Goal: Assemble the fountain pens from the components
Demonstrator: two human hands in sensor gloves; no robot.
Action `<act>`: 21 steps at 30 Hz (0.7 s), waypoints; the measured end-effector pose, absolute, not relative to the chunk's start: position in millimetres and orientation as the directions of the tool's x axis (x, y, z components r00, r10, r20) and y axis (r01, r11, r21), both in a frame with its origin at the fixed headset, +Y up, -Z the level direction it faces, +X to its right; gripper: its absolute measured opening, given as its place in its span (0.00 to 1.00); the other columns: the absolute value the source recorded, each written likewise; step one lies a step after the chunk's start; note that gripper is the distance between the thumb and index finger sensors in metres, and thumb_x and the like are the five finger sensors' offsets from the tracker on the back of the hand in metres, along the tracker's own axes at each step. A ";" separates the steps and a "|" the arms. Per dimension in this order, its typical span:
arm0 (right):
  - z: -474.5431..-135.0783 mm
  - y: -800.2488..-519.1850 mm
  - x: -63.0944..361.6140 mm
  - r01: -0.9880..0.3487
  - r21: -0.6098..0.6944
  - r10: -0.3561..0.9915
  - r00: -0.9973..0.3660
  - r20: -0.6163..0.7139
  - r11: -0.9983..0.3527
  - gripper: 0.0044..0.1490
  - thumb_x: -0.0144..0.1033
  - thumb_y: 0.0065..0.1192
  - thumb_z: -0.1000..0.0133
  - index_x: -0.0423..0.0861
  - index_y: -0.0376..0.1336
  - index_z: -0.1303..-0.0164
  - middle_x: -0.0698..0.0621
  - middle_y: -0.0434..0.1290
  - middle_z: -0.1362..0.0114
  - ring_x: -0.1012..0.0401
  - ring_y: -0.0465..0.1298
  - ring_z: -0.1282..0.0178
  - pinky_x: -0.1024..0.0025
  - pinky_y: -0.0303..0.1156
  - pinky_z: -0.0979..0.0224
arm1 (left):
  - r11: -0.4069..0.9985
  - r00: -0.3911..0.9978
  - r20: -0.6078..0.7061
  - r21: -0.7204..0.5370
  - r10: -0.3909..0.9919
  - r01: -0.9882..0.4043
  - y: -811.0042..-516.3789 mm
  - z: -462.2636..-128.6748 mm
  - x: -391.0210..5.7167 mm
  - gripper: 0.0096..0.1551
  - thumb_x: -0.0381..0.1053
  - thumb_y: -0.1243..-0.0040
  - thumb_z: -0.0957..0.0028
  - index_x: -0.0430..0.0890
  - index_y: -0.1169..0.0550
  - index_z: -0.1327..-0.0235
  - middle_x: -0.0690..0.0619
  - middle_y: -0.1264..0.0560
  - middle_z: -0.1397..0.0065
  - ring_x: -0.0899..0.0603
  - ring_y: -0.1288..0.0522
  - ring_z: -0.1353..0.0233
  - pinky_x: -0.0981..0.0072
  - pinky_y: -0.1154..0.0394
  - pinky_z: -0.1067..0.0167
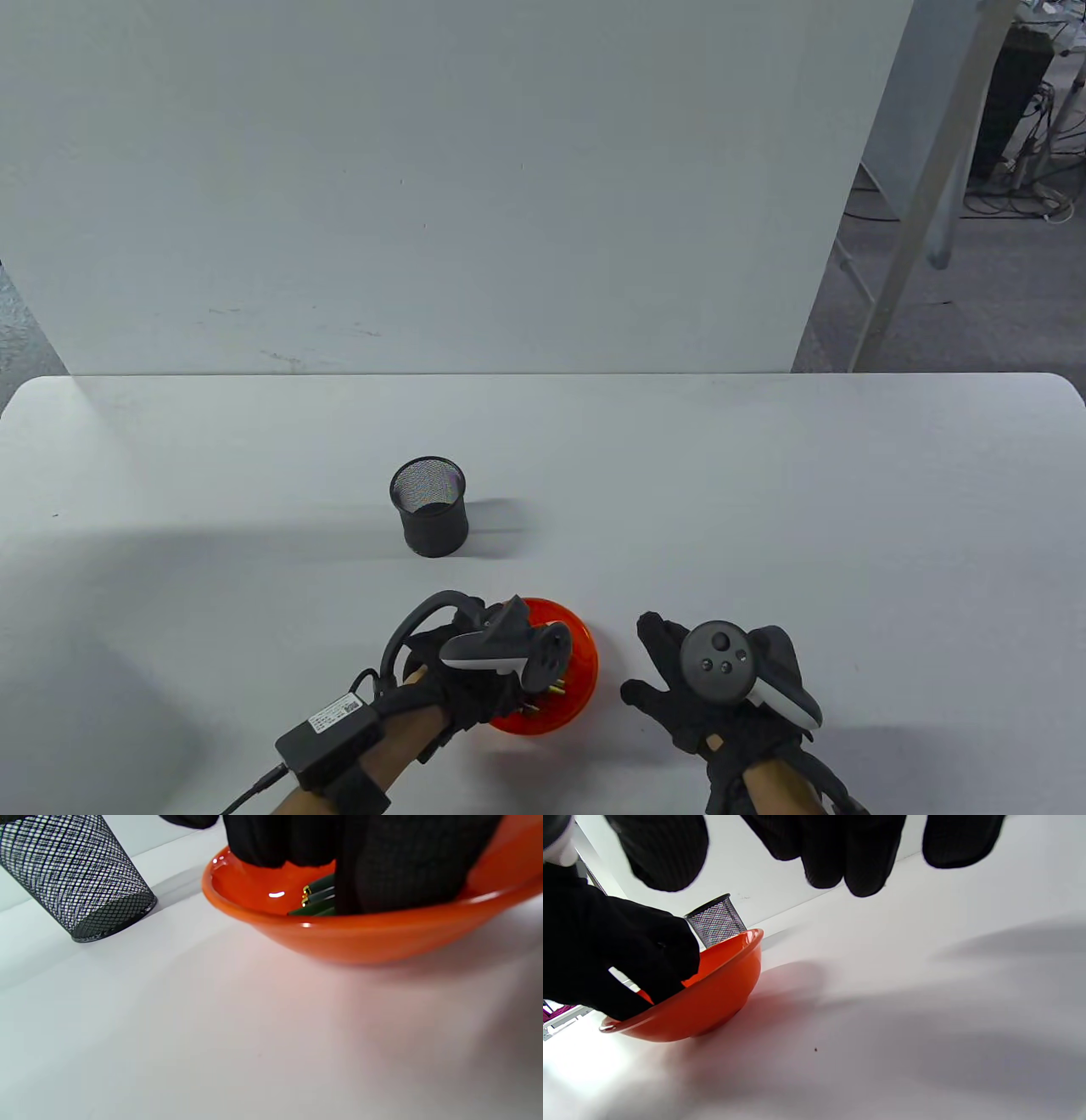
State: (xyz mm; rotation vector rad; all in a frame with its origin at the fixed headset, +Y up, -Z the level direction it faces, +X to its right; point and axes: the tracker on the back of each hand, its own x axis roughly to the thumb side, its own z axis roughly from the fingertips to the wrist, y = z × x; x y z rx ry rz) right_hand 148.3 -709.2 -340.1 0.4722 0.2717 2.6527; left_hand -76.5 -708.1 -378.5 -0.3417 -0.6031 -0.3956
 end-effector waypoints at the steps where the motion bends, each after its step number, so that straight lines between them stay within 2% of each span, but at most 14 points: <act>1: -340.1 -709.2 148.4 -0.378 0.261 0.445 -0.850 0.283 -0.888 0.52 0.59 0.52 0.39 0.40 0.42 0.14 0.37 0.53 0.14 0.39 0.59 0.19 0.28 0.56 0.25 | 0.870 0.752 0.607 -0.193 -0.257 0.454 -708.6 -378.9 -75.4 0.19 0.61 0.27 0.52 0.63 0.16 0.48 0.59 0.33 0.26 0.45 0.33 0.29 0.39 0.41 0.24; 9: -340.4 -708.1 148.7 -0.381 0.256 0.446 -0.847 0.288 -0.889 0.52 0.58 0.52 0.39 0.40 0.43 0.14 0.37 0.54 0.14 0.39 0.59 0.20 0.28 0.56 0.25 | 0.837 0.708 0.622 -0.149 -0.335 0.527 -713.1 -377.6 -62.8 0.19 0.61 0.26 0.52 0.59 0.15 0.50 0.59 0.33 0.26 0.45 0.32 0.29 0.39 0.41 0.24; 21: -340.3 -707.5 149.0 -0.385 0.255 0.451 -0.844 0.291 -0.887 0.52 0.58 0.52 0.39 0.40 0.43 0.14 0.37 0.54 0.14 0.39 0.59 0.20 0.28 0.57 0.25 | 0.827 0.695 0.628 -0.142 -0.349 0.544 -715.4 -373.5 -59.4 0.20 0.59 0.26 0.51 0.54 0.16 0.50 0.58 0.33 0.26 0.45 0.32 0.29 0.39 0.41 0.24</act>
